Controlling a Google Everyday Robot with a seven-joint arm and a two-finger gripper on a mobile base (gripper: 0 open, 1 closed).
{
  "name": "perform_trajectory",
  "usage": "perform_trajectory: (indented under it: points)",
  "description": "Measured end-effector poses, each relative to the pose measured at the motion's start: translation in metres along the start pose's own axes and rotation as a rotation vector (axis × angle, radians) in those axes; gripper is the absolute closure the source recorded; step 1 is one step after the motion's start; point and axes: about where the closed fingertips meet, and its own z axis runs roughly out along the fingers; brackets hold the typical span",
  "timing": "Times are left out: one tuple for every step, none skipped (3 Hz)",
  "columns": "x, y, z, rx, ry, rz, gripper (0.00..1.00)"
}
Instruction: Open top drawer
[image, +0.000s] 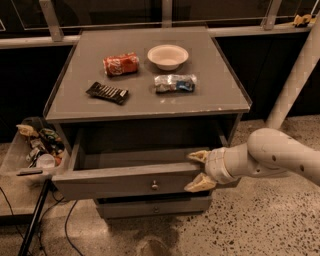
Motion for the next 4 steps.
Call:
perform_trajectory:
  points:
    - [0.012, 0.012, -0.015, 0.007, 0.005, 0.014, 0.61]
    - [0.013, 0.017, -0.022, 0.010, 0.005, 0.014, 0.84]
    - [0.010, 0.017, -0.025, 0.010, 0.005, 0.014, 1.00]
    - [0.002, 0.030, -0.029, 0.011, -0.014, 0.005, 1.00]
